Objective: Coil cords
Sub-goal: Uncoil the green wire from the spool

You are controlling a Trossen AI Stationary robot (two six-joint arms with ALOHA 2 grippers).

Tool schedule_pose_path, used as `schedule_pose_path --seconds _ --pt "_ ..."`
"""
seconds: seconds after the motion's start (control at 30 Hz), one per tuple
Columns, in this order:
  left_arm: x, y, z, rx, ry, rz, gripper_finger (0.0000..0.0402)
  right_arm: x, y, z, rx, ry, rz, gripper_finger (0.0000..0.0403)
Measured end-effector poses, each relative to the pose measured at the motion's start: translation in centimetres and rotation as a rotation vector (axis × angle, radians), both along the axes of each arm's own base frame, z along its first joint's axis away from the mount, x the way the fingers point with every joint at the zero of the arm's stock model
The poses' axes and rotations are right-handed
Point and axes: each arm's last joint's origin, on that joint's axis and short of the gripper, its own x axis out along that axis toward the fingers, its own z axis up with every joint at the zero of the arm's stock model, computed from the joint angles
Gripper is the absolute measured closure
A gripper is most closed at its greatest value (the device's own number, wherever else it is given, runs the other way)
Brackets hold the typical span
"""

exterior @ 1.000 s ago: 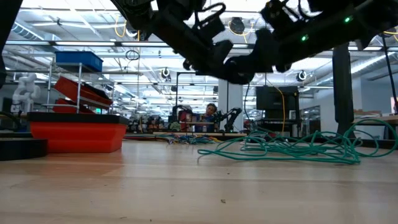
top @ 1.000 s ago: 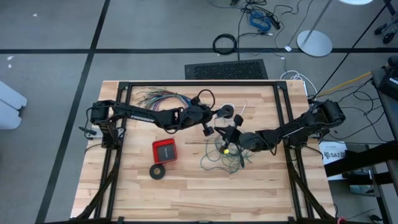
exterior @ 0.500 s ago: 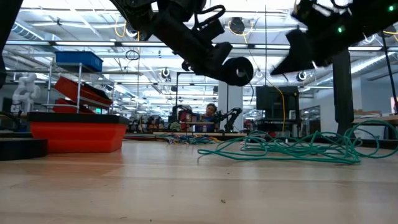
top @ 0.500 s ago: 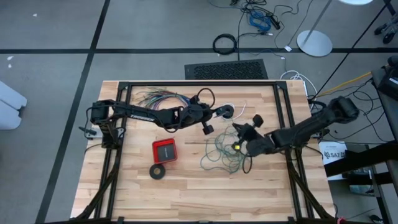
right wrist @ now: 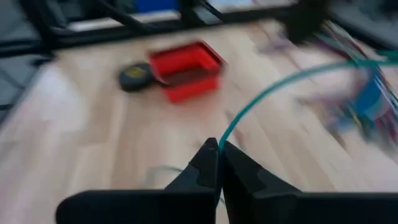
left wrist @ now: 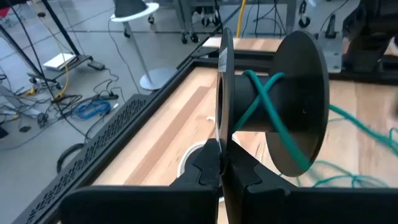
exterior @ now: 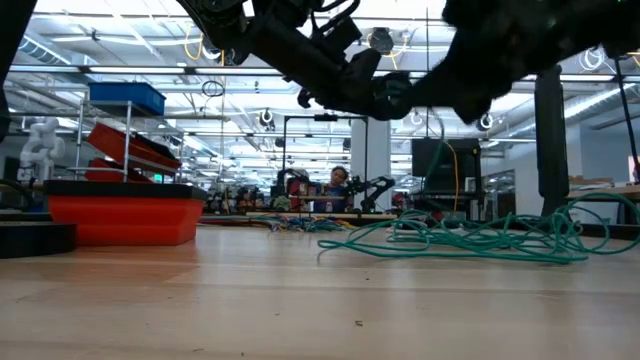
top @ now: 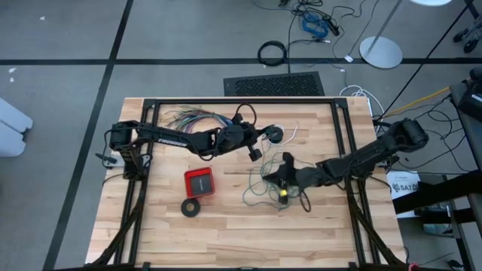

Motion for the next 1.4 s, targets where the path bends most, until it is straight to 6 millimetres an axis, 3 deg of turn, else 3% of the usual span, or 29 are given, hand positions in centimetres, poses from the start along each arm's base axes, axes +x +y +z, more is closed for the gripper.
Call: schedule_pose_path --seconds 0.2,0.4,0.53,0.87,1.4 --pt "-0.3 0.1 -0.6 0.026 0.077 0.036 0.0401 -1.4 1.8 2.6 -0.123 -0.139 0.039 0.0403" --pt "-0.4 0.1 -0.7 0.027 0.091 0.042 0.0401 -3.9 2.2 4.5 -0.239 -0.173 -0.215 0.0403" --pt "-0.4 0.1 -0.7 0.033 0.095 0.039 0.0401 -5.6 1.3 4.1 -0.221 -0.103 -0.373 0.0403" --pt "-0.3 0.1 -0.6 0.035 0.087 0.035 0.0401 -8.3 -0.9 1.0 -0.027 0.114 -0.55 0.0403" --pt "0.1 -0.2 0.1 -0.003 -0.007 -0.065 0.0401 -6.5 0.1 -0.6 0.106 0.291 -0.329 0.0403"
